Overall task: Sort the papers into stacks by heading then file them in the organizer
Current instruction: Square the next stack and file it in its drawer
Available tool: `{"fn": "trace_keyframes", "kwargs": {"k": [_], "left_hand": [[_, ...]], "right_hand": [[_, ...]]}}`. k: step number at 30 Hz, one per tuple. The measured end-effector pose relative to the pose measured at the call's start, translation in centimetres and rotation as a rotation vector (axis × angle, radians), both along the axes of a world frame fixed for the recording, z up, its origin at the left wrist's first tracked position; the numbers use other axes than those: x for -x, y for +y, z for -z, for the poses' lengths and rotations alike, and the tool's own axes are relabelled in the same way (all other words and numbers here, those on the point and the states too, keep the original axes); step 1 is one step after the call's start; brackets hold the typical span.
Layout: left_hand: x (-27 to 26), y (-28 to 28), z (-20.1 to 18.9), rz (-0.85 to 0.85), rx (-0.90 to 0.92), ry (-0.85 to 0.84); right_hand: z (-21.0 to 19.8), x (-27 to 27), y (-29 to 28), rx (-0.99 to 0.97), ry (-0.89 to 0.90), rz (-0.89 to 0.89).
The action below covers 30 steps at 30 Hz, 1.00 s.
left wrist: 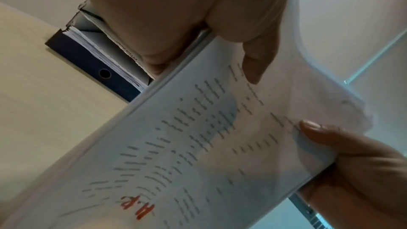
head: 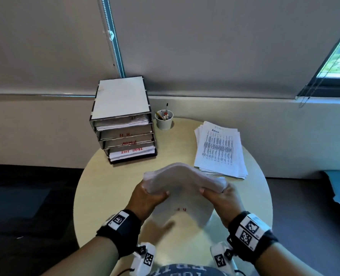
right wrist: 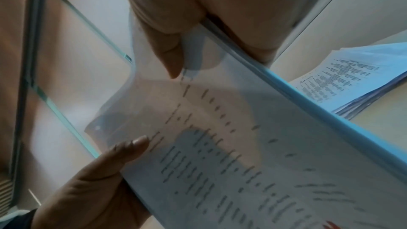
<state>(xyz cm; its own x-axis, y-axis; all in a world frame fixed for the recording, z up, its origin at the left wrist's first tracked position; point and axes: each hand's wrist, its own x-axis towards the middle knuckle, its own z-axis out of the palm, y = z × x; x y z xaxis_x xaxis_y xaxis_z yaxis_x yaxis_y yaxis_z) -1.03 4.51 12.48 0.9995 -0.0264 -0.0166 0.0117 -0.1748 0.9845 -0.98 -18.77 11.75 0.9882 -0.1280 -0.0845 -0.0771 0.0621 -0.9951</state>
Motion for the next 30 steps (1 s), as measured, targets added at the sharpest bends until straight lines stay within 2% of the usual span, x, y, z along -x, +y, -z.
{"fn": "trace_keyframes", "kwargs": {"k": [6, 11, 14, 16, 18, 22, 25, 30], "left_hand": [[-0.7, 1.5, 0.2, 0.027, 0.028, 0.096], [-0.4, 1.8, 2.1, 0.142, -0.056, 0.171], [-0.2, 1.5, 2.2, 0.094, -0.067, 0.152], [-0.3, 1.5, 1.6, -0.001, 0.02, 0.211], [-0.1, 1.9, 0.6, -0.04, 0.14, 0.194], [0.0, 3.8, -1.2, -0.121, 0.496, 0.238], [0.2, 4.1, -1.9, -0.131, 0.649, 0.294], [0.2, 3.5, -1.2, -0.236, 0.825, 0.387]], "right_hand": [[0.5, 0.5, 0.0, -0.012, 0.037, 0.022], [1.6, 0.7, 0.5, 0.02, 0.125, -0.025], [1.5, 0.6, 0.4, 0.023, 0.138, -0.038], [1.4, 0.5, -0.3, 0.011, 0.125, -0.021], [1.8, 0.8, -1.2, 0.011, 0.133, -0.053], [3.0, 2.4, -2.9, 0.04, 0.238, -0.143], [3.3, 2.7, -3.5, -0.172, 0.252, -0.087], [1.4, 1.4, -3.5, -0.58, 0.199, -0.005]]}}
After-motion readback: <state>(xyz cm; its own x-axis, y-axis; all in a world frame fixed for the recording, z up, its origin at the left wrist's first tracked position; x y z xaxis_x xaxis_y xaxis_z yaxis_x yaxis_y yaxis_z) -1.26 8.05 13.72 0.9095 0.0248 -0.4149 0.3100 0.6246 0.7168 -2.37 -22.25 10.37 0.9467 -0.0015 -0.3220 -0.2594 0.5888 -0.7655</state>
